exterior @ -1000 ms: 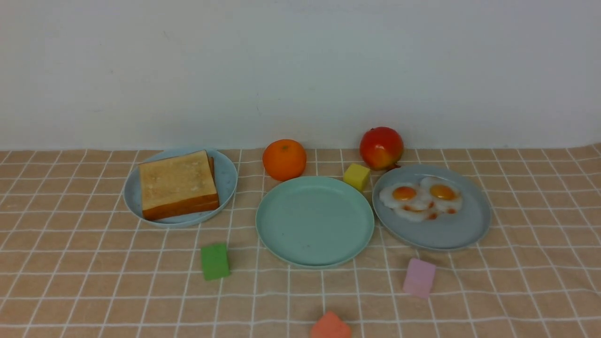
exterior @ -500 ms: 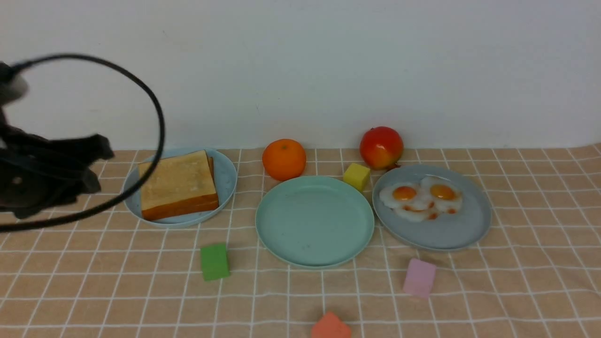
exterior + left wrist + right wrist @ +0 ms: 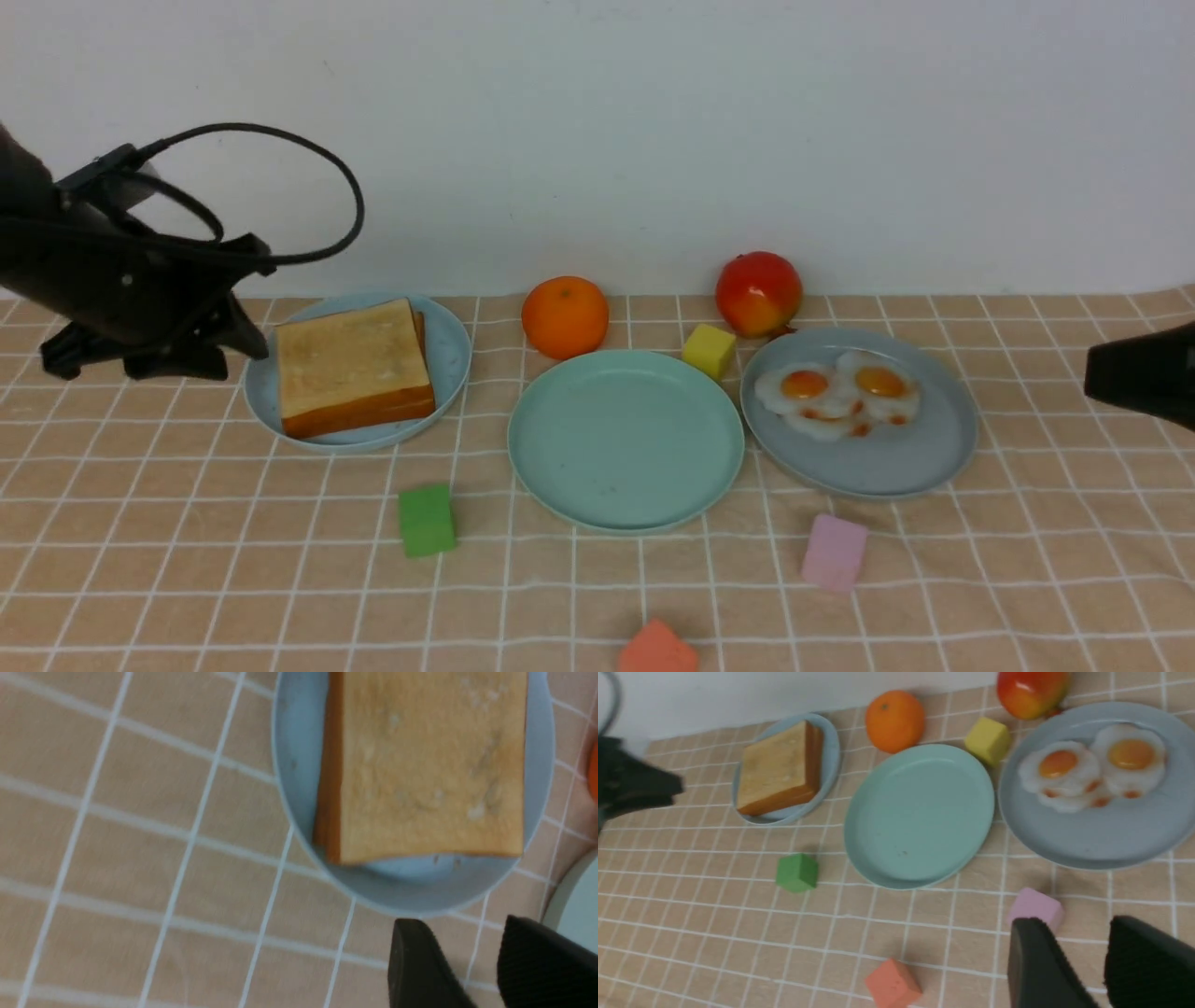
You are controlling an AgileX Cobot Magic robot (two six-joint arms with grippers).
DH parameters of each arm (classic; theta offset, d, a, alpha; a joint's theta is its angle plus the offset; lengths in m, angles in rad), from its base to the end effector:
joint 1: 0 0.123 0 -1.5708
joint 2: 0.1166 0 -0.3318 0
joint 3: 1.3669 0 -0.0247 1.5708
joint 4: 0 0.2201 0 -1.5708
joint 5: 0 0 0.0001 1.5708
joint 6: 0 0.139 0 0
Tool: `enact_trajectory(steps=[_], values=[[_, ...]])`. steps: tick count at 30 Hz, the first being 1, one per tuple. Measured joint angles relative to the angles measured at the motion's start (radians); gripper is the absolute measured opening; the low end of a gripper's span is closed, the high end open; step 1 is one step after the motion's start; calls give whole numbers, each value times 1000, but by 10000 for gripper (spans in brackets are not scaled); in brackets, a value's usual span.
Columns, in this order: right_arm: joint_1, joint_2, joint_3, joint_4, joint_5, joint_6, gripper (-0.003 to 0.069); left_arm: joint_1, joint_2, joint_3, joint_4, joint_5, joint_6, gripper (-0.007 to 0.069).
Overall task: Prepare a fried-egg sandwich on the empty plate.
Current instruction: Use the left arm to grab a slice of bread
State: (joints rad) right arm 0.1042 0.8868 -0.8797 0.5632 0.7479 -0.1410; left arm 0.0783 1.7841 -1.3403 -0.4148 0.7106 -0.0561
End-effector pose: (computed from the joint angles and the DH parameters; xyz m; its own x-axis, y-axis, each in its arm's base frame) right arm 0.1410 0.0655 0.3735 -0.6406 0.2032 -0.7405 -0.2227 0.8737 0.4324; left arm 0.3937 -0.0058 0.2687 -0.8137 -0.4212 -0.4006 -0.2578 0.8792 -0.4008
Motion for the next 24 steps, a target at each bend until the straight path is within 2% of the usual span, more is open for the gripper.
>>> enact_trajectory(steps=[4,5,9,18,24], values=[[0,0,1,3,-1,-4,241,0,82,-68,-4,1,13,374],[0,0,2,3,2,-6,241,0,116,-92,2,1,13,417],[0,0,2,4,28,-7,241,0,172,-126,6,-12,17,470],[0,0,4,6,59,-10,241,0,258,-129,-38,-101,23,453],[0,0,5,6,59,-10,241,0,302,-129,-142,-109,151,379]])
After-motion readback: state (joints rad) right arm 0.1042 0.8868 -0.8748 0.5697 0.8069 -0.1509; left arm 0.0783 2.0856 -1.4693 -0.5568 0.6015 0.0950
